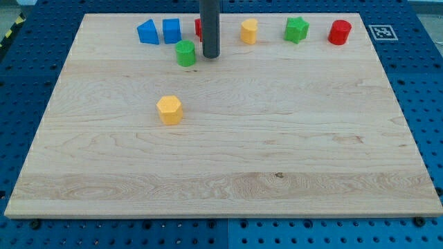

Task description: Place the green circle to the left of the blue triangle

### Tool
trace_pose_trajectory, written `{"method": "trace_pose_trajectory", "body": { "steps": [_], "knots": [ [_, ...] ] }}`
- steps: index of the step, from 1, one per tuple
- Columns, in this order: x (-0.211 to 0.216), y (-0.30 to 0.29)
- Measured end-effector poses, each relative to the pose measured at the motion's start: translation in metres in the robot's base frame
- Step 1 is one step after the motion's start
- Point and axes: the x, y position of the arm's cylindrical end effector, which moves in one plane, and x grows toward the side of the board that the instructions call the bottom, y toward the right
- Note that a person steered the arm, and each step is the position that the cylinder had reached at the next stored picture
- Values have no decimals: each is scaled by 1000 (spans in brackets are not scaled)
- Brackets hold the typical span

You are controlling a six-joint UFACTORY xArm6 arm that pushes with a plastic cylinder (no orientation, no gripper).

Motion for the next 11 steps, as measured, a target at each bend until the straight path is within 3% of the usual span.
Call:
{"method": "trace_pose_trajectory", "body": {
  "steps": [2, 4, 7, 11],
  "knots": [
    [1, 2],
    [35, 2],
    [14, 2],
    [8, -112]
  ]
}}
